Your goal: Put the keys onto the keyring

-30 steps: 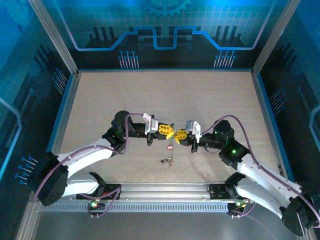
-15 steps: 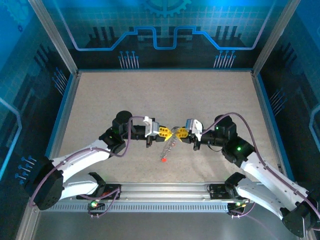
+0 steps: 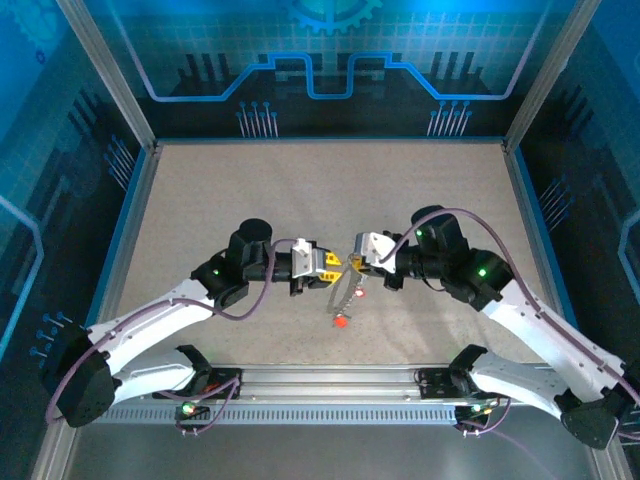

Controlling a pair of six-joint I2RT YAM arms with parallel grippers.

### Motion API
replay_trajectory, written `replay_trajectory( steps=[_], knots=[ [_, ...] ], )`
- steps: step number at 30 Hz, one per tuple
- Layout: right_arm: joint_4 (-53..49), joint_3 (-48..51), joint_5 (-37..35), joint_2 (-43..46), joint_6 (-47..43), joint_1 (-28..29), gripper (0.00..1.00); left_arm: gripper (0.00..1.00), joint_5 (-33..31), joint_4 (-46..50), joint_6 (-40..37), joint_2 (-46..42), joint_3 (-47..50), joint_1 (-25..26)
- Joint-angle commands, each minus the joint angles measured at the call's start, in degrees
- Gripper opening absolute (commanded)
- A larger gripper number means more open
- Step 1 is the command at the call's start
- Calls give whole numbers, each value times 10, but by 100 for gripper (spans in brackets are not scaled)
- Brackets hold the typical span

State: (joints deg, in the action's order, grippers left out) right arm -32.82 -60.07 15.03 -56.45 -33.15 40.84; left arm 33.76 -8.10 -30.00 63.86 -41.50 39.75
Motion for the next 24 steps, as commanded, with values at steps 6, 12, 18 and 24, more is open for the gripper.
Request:
replay_trajectory(
  steps=[6,12,18,24],
  knots=[
    [-143,-148,-337,-82,-180,82,0,56,-148,-1,31,-72,35,-5],
    [-81,-142,-473,-100,-349,103,0,80,-350,-44,127,-81,54,-26],
    [-1,-110,-490,-107,-490,107,0,99,-536,-60,262,-109,93,-84],
    [-36,-148,-476,-157,-476,123,0,99,-623,-88,355,-171,172,-129]
  ],
)
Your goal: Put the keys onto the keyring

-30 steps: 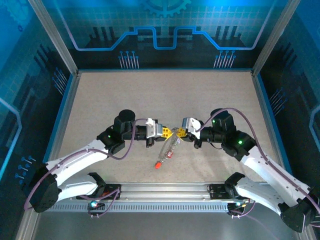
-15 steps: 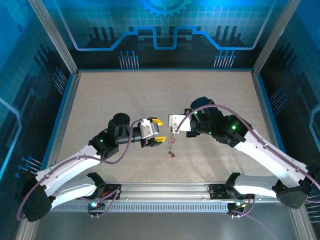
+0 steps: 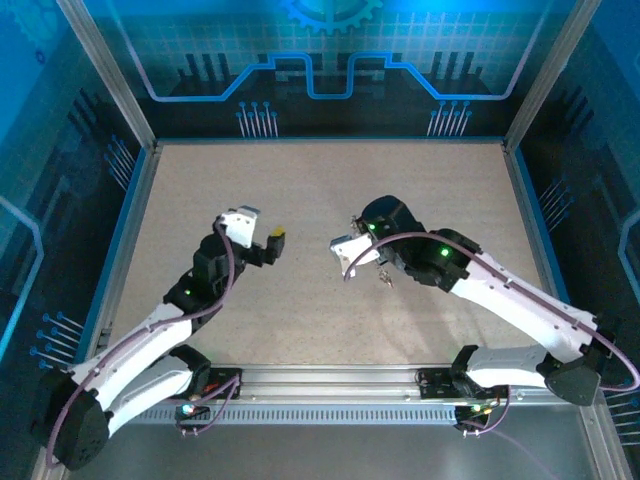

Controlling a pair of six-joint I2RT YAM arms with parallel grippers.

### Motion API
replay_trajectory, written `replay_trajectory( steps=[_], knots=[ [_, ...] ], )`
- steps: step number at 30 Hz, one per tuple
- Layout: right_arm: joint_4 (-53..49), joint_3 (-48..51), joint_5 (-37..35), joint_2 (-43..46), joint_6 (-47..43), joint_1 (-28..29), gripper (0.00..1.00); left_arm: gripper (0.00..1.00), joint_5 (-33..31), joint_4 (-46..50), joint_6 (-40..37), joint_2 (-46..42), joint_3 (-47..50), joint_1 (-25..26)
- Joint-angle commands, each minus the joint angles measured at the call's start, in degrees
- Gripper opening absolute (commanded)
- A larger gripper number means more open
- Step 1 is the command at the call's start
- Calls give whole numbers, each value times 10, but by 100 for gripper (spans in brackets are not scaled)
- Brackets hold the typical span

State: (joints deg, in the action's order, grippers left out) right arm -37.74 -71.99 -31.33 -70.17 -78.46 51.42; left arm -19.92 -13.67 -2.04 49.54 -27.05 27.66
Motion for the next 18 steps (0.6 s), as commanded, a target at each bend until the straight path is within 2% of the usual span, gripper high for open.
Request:
replay_trajectory(
  steps=[1,3,7,11,18],
  knots=[
    [7,-37,-13,-29,-18,23,0,99,-115,-42,94,-38,42,-13],
    [-8,-53,0,-45,2,31,0,99,-151,-60,135,-50,67,-32],
    [-30,-96,47,-82,57,52,0,99,-149,7,190,-80,73,-86],
    [-63,-149,90,-128,132,72,0,99,-169,55,250,-96,70,-114],
    [-75,-196,146,-183,222,77,0,99,-168,60,237,-103,75,-118]
  ],
)
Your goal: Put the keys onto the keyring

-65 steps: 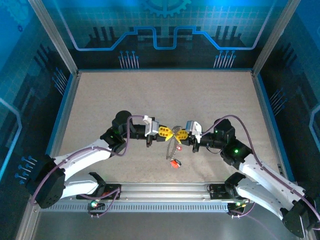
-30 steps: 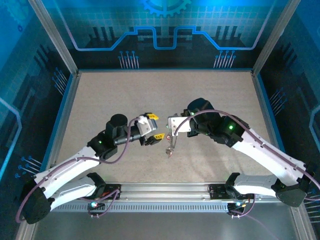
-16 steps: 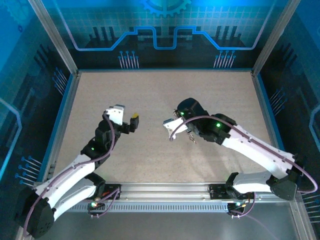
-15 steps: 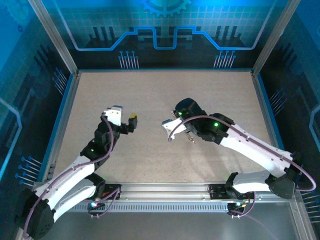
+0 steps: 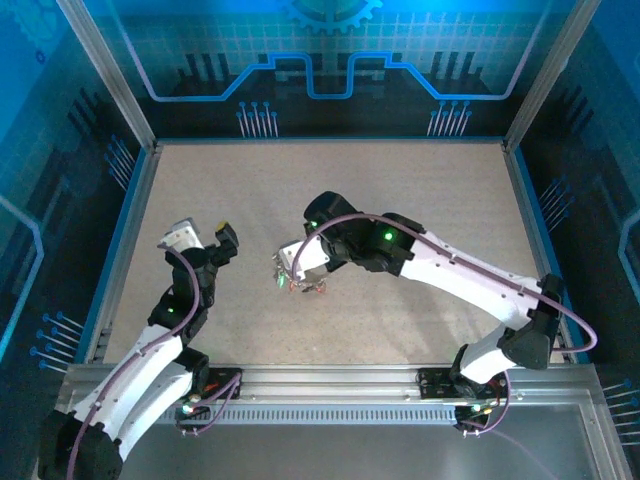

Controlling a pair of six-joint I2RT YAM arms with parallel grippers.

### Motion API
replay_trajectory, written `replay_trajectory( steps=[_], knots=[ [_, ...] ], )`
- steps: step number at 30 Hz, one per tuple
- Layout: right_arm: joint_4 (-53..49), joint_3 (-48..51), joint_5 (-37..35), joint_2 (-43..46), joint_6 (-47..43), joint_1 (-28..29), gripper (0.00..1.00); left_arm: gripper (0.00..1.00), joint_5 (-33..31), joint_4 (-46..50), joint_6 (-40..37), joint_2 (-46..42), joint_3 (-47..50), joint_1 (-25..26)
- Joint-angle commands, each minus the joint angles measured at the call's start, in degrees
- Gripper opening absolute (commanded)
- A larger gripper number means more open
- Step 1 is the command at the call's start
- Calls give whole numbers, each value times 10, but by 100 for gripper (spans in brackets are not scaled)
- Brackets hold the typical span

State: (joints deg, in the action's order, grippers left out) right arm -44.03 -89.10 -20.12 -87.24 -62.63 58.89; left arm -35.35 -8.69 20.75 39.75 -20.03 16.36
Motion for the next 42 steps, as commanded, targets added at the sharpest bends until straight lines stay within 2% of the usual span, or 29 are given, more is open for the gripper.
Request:
replay_trajectory(
  steps=[1,7,24,32,36,42],
  knots=[
    [-12,-26,36,-20,70,0,0,99,-12,12,5,-5,5,-5],
    [-30,-35,80,-50,104,-48,0,99,5,-6,-6,-5,18,-6],
    [20,-28,152,-124,72,-216,0,99,29,-46,-20,7,36,-6],
    [24,-28,144,-172,40,-279,0,99,28,-64,-48,20,35,-7],
    [21,-27,157,-185,37,-303,0,99,55,-70,-54,43,27,-7],
    [24,-7,155,-198,48,-325,0,99,58,-114,-68,92,20,-8]
  ],
)
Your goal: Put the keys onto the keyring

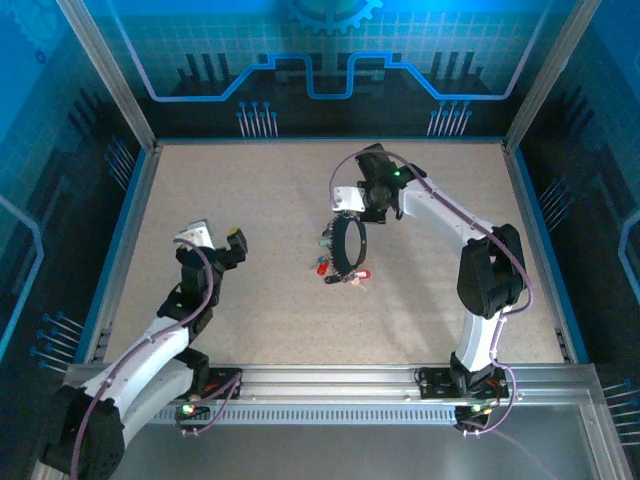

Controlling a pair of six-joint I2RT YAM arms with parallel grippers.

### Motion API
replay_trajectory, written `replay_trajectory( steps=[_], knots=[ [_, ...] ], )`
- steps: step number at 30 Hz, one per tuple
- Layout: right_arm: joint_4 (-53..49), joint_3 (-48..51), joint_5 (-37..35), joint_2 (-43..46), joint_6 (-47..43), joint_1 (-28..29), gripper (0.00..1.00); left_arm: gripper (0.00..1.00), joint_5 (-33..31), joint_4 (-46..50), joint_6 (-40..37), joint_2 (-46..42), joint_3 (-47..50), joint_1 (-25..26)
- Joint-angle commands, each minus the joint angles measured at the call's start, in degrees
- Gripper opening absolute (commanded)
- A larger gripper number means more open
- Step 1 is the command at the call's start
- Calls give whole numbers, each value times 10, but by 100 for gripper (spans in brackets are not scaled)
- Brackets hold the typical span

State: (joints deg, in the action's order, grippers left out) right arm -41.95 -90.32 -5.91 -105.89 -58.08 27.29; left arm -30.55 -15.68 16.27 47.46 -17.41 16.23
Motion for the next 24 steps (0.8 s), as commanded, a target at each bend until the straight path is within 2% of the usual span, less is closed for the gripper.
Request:
replay_trajectory(
  steps=[1,3,7,10,12,14,18,24],
  knots=[
    [2,10,9,-17,3,-12,0,99,5,-59,-35,22,-5,-7],
    [-7,12,-13,-33,17,-17,0,99,-9,-95,-70,45,-5,-8],
    [-6,34,-33,-47,34,-30,0,99,7,-116,-130,89,-27,-15],
    [-1,52,-53,-54,42,-43,0,99,6,-112,-140,116,-40,-16],
    [-16,55,-33,-58,60,-59,4,99,-1,-110,-135,143,-49,-17],
    [-18,63,-23,-57,89,-76,5,99,-3,-103,-136,174,-60,-17],
    [-12,87,-74,-49,116,-102,6,99,-1,-90,-152,227,-85,-17],
    [8,118,-84,-58,142,-136,20,99,-29,-131,-184,291,-104,-17]
  ],
)
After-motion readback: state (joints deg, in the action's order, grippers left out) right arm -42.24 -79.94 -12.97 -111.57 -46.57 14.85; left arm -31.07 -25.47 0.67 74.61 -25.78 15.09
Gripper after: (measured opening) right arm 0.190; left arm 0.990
